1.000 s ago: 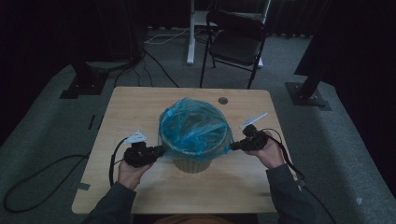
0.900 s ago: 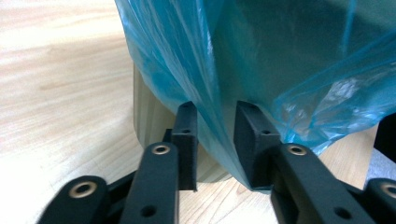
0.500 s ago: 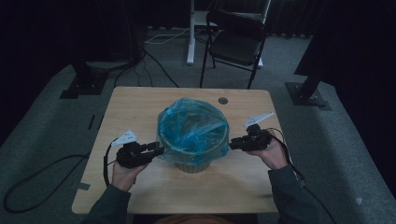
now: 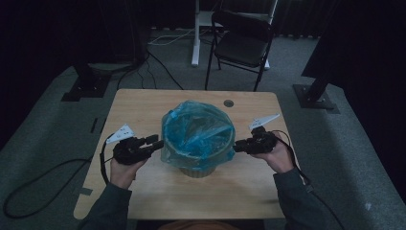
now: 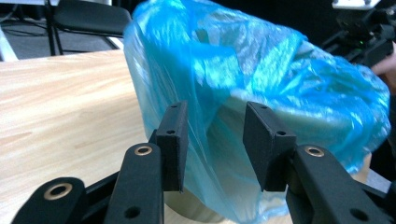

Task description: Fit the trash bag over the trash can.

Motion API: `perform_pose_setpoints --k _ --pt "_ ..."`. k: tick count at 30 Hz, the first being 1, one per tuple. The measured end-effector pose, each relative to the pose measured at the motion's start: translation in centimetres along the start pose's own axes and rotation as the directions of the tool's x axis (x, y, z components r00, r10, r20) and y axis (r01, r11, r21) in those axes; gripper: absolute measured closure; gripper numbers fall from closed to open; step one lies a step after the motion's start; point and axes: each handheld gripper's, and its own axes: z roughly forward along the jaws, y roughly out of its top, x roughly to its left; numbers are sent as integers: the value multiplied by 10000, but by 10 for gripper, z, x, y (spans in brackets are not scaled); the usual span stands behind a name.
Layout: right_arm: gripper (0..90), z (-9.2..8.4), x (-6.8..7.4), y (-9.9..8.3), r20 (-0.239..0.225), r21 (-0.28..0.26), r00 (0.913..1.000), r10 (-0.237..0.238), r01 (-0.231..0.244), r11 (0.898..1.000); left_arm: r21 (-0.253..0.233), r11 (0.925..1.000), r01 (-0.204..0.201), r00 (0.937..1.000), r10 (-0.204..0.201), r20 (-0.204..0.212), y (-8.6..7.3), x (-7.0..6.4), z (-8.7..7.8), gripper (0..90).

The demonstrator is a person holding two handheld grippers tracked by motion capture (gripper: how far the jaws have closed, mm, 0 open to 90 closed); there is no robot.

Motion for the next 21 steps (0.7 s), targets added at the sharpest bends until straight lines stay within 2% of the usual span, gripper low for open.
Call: perform_pose_setpoints --k 5,13,17,21 --pt "702 1 0 0 -36 0 10000 21 -21 10000 -19 9996 -273 9996 272 -117 8 0 4 605" --pt "723 2 1 1 -29 29 10000 -39 39 10000 -197 9991 -369 9989 363 -311 19 5 8 596" --pt "726 3 2 1 -60 13 9999 -90 90 10000 -354 9979 -536 9979 523 -386 30 7 11 591" --pt "737 3 3 1 -93 -4 9999 -136 136 9999 -231 9973 -699 9967 689 -417 39 8 18 581"
